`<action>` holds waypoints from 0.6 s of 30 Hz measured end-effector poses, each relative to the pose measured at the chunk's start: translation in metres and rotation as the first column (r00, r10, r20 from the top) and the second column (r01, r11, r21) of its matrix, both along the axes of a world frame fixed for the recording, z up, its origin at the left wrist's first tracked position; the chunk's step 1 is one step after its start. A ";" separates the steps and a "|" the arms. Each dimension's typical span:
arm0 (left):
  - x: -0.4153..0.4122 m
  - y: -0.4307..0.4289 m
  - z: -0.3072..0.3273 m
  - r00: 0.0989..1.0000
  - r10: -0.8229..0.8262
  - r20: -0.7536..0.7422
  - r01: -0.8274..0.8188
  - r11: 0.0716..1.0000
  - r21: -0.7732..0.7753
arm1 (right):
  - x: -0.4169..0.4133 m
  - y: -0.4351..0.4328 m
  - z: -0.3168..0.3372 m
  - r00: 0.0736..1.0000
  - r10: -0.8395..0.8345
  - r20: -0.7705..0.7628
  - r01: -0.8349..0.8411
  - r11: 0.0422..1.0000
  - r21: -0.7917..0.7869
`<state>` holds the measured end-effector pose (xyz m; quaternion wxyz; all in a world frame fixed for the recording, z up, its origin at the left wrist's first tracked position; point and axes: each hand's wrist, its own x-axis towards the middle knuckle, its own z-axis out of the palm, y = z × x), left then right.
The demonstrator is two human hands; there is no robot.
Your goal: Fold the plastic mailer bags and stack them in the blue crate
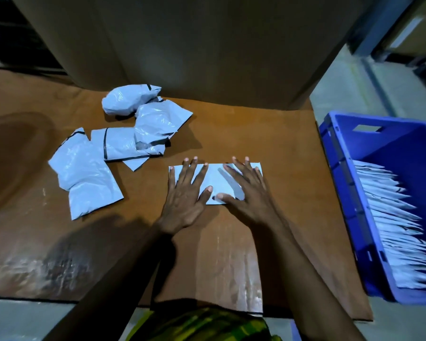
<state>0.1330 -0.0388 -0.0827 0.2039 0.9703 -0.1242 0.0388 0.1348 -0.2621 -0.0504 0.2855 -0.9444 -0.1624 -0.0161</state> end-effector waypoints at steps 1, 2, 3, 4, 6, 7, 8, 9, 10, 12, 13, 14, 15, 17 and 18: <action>-0.005 0.002 0.004 0.999 -0.005 0.039 0.007 0.998 -0.066 | -0.006 -0.005 0.002 0.997 -0.019 0.078 0.016 0.999 0.044; -0.013 0.003 0.008 0.996 -0.004 0.088 0.015 0.993 -0.121 | -0.011 -0.011 0.001 0.983 -0.036 0.181 0.027 0.998 0.050; -0.020 0.003 0.012 0.991 -0.002 0.134 0.023 0.988 -0.155 | -0.014 -0.016 -0.002 0.961 -0.044 0.272 0.036 0.999 0.037; -0.027 0.003 0.015 0.987 -0.005 0.163 0.032 0.986 -0.162 | -0.017 -0.020 -0.005 0.941 -0.040 0.336 0.036 0.999 0.017; -0.038 -0.001 0.020 0.986 -0.027 0.166 0.047 0.992 -0.116 | -0.021 -0.019 -0.007 0.911 0.009 0.411 0.004 1.000 -0.029; -0.041 -0.002 0.022 0.986 -0.045 0.158 0.058 0.995 -0.082 | -0.023 -0.017 -0.008 0.898 0.029 0.440 -0.008 0.999 -0.051; -0.041 -0.002 0.023 0.987 -0.057 0.151 0.067 0.996 -0.057 | -0.024 -0.015 -0.008 0.887 0.045 0.459 -0.011 0.997 -0.076; -0.040 -0.001 0.023 0.987 -0.064 0.146 0.071 0.997 -0.044 | -0.025 -0.014 -0.007 0.882 0.056 0.468 -0.010 0.995 -0.099; -0.038 0.002 0.024 0.987 -0.070 0.144 0.076 0.997 -0.035 | -0.025 -0.013 -0.006 0.880 0.056 0.471 -0.003 0.994 -0.112; -0.032 0.007 0.026 0.983 -0.089 0.161 0.092 0.996 -0.009 | -0.024 -0.012 -0.003 0.877 0.045 0.478 0.011 0.994 -0.113; -0.030 0.008 0.027 0.978 -0.098 0.185 0.098 0.995 0.010 | -0.023 -0.014 0.000 0.872 0.039 0.488 0.013 0.995 -0.102; -0.027 0.008 0.030 0.968 -0.103 0.228 0.100 0.995 0.022 | -0.023 -0.015 0.005 0.864 0.030 0.503 0.015 0.996 -0.086; -0.025 0.007 0.034 0.954 -0.100 0.282 0.098 0.995 0.020 | -0.021 -0.017 0.009 0.858 0.018 0.513 0.022 0.997 -0.072; -0.020 0.001 0.046 0.915 -0.084 0.395 0.095 0.995 -0.008 | -0.017 -0.025 0.021 0.858 0.008 0.514 0.031 0.997 -0.067; -0.018 -0.004 0.054 0.895 -0.084 0.439 0.100 0.995 -0.015 | -0.014 -0.032 0.027 0.860 0.015 0.510 0.034 0.996 -0.087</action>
